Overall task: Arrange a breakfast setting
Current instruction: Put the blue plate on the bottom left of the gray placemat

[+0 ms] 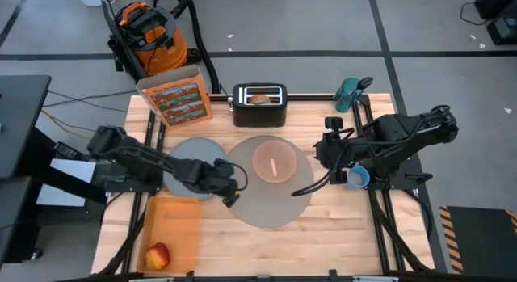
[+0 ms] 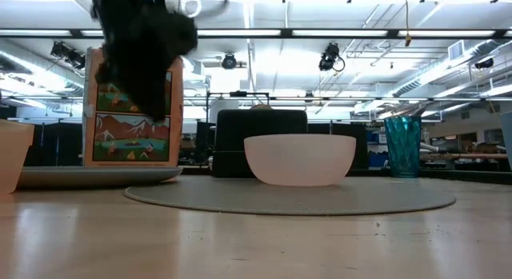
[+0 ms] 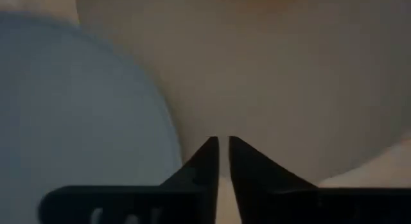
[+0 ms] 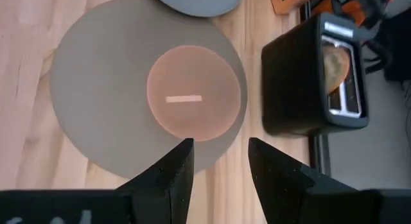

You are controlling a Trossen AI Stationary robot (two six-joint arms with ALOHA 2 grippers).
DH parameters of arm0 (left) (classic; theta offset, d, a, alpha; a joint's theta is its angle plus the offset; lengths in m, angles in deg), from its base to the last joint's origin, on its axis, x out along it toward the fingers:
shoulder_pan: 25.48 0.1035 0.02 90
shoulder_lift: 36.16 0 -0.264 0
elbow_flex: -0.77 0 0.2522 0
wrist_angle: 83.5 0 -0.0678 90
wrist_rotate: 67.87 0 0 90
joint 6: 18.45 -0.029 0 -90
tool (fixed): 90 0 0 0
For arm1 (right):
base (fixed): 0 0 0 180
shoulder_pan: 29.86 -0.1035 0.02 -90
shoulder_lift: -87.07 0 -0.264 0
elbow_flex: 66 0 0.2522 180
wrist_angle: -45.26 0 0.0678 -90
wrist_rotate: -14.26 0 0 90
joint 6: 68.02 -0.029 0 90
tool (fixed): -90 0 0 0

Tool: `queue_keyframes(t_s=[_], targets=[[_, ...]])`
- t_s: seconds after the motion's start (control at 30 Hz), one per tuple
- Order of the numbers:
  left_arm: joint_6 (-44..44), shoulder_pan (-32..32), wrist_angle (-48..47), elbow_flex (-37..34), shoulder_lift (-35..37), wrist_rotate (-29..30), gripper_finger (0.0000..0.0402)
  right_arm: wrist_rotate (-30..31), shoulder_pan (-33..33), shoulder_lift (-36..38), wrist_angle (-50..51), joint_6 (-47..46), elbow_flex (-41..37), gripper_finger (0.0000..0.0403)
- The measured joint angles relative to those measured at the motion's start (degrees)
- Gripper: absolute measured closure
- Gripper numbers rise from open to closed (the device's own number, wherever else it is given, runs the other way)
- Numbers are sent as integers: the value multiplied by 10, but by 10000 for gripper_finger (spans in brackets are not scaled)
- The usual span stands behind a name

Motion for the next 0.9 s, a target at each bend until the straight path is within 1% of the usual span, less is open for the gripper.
queue_keyframes(t_s=[0.1,0.2,0.3,0.4,0.5,0.73,0.9], targets=[[0,12,-4,0,-37,-44,306,-3,0,3,-1,14,0,248],[-1,19,-19,0,-60,-61,260,-25,-3,7,5,8,0,248],[-19,23,-40,0,-69,-77,231,-31,-11,10,14,-12,0,248],[-22,23,-55,-4,-71,-78,226,-28,-18,12,10,-14,-5,248],[-22,23,-75,-12,-76,-78,234,-24,-21,13,2,-12,-22,248],[-65,23,-57,-16,-89,-78,246,-15,-21,13,-8,-15,-72,248],[-69,23,-42,-15,-93,-81,246,-14,-18,16,-28,-16,-101,248]])
